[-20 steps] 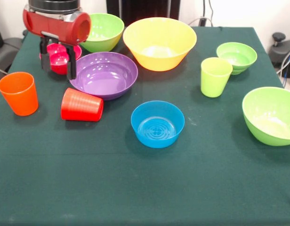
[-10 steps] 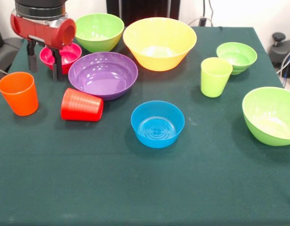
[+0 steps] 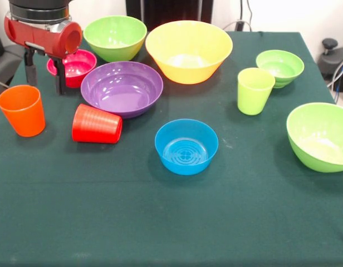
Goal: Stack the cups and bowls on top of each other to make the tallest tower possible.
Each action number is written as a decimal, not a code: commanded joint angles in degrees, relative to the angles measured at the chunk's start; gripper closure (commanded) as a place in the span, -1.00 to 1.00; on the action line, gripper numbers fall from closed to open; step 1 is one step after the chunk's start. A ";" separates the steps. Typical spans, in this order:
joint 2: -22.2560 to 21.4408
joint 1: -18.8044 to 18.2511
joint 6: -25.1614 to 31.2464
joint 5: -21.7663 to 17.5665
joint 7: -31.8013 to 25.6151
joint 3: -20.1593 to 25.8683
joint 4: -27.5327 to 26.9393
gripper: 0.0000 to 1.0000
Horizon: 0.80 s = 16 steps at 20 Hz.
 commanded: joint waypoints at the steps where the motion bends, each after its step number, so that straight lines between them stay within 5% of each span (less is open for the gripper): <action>1: 5.38 -0.04 1.47 -5.26 -13.77 5.82 1.12 -1.00; 16: 8.22 -1.71 0.37 -8.01 -13.61 7.61 -0.69 -1.00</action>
